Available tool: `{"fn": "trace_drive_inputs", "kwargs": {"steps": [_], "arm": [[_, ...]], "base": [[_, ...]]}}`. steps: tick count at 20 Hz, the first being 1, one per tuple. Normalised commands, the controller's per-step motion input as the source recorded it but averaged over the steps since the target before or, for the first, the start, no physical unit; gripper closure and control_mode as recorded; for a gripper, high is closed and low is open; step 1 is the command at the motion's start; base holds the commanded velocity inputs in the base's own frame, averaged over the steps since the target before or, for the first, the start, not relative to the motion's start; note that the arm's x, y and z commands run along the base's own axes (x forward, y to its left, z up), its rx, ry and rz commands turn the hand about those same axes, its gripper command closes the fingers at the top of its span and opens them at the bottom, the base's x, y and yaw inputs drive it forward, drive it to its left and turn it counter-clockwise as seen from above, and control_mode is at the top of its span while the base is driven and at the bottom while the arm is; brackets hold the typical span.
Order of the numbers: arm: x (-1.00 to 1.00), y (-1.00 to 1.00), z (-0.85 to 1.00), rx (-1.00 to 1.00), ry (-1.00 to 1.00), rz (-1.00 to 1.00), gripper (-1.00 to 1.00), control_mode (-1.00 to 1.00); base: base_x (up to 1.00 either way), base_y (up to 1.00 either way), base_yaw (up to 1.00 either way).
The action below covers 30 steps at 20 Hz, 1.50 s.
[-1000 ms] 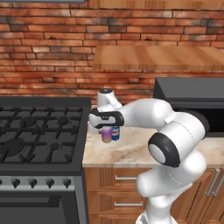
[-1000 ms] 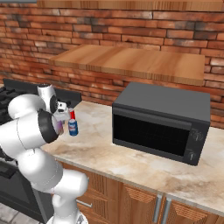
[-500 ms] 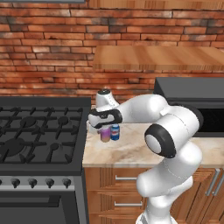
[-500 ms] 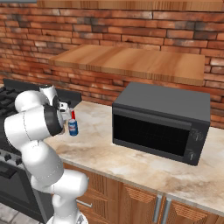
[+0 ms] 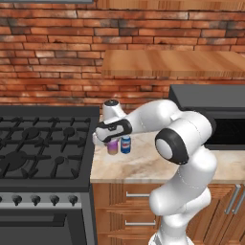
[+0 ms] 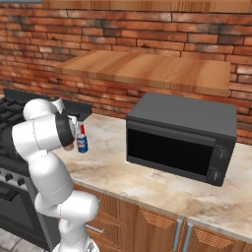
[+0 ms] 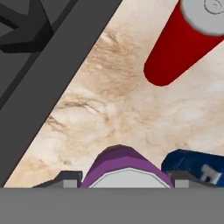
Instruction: Four empty soda cans are scattered around the kitchen. Gather all the cans and cluster them next to the stove for recycling.
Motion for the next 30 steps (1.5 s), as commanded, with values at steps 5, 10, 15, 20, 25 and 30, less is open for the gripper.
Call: {"fn": "trace_drive_inputs", "kwargs": {"steps": [5,10,15,20,25,30], "arm": [[0.24,0.03,0.00,0.00,0.00,0.00,1.00,-1.00],[0.26,0.03,-0.07,0.00,0.00,0.00,1.00,-1.00],[0.19,0.09,-0.18,0.00,0.00,0.00,1.00,-1.00],[0.14,0.08,-0.21,0.00,0.00,0.00,1.00,-1.00],[0.16,0.03,-0.21,0.00,0.00,0.00,1.00,-1.00],[0.09,0.03,-0.16,0.00,0.00,0.00,1.00,-1.00]], "base": [[0.00,0.00,0.00],[0.00,0.00,0.00],[0.00,0.00,0.00],[0.00,0.00,0.00],[0.00,0.00,0.00],[0.00,0.00,0.00]]}}
